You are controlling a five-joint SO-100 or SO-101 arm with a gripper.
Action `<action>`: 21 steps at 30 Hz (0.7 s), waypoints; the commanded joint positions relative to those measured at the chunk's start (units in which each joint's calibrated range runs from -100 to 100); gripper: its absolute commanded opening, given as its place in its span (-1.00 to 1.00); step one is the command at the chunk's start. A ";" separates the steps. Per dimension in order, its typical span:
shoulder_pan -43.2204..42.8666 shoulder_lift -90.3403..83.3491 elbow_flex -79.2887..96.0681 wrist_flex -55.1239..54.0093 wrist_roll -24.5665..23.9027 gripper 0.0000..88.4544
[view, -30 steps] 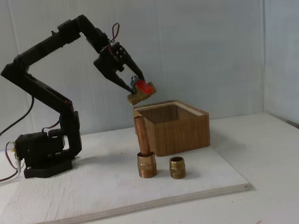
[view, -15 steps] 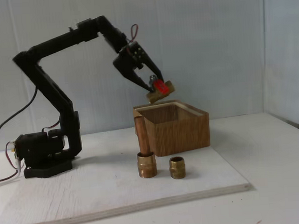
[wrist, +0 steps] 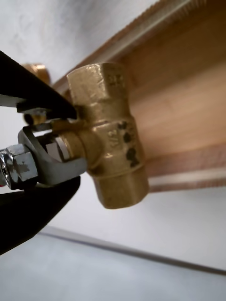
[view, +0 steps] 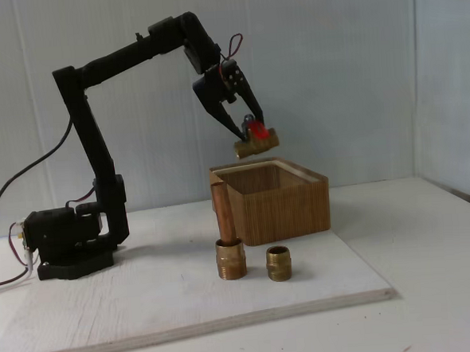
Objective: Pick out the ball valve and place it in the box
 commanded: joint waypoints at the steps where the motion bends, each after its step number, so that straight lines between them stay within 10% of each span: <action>1: -1.62 -0.01 -6.43 0.49 -1.64 -0.90; 21: -4.86 12.28 -6.61 -0.11 -6.30 -0.90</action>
